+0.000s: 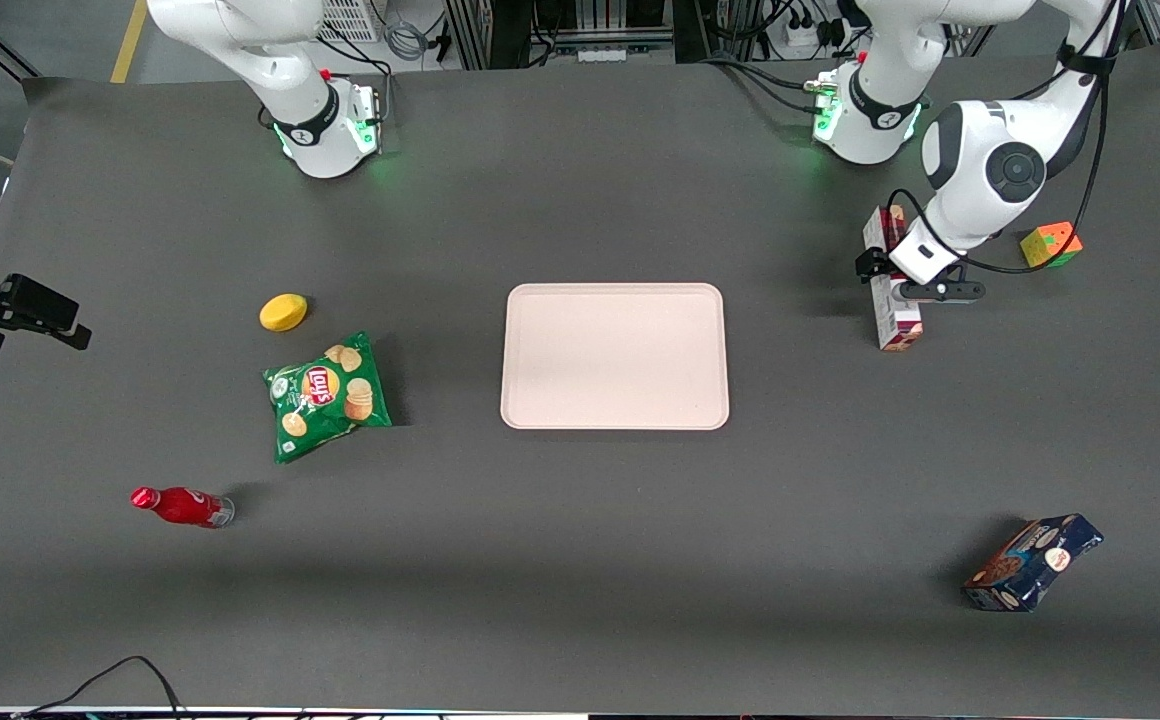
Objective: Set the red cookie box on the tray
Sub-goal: 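Lower the left gripper and close it around the red cookie box, then lift the red cookie box and carry it over the white tray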
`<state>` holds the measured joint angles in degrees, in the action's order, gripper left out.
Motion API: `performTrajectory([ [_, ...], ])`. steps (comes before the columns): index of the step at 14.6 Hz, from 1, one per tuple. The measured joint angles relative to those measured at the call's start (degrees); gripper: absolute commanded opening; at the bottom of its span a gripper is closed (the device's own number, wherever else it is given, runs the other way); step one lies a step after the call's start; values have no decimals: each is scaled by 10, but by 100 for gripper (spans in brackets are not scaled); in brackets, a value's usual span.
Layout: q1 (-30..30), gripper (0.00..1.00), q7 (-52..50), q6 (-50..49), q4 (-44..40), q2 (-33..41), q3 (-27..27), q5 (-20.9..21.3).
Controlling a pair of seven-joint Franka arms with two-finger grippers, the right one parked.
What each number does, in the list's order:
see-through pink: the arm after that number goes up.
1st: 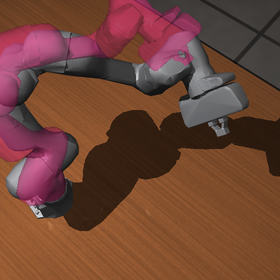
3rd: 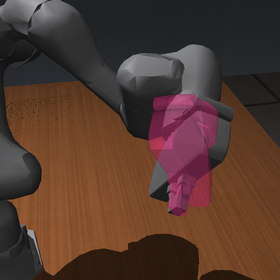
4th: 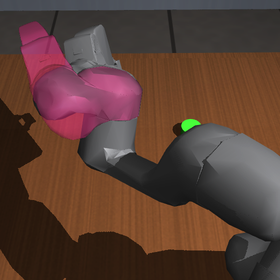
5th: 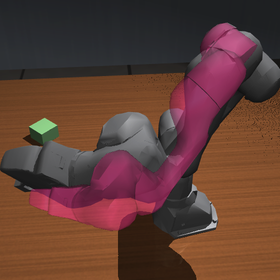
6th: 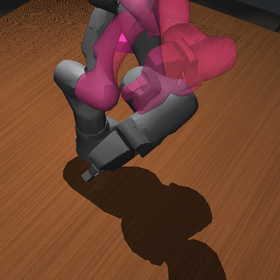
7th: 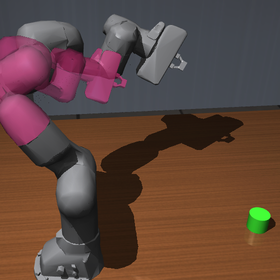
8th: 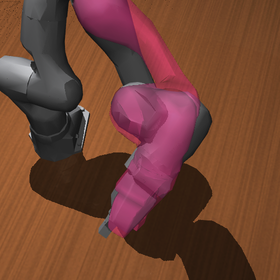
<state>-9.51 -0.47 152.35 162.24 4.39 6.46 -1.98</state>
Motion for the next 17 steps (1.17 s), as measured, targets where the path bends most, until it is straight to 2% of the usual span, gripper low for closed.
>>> performTrajectory([
  [2,0,20,3,0,0,0,0,0],
  [3,0,10,7,0,0,0,0,0],
  [5,0,1,9,0,0,0,0,0],
  [9,0,0,11,-4,-2,0,0,0],
  [11,0,0,12,-36,-19,1,0,0],
  [14,0,0,13,-152,-90,13,0,0],
  [17,0,0,13,-279,-203,33,-2,0],
])
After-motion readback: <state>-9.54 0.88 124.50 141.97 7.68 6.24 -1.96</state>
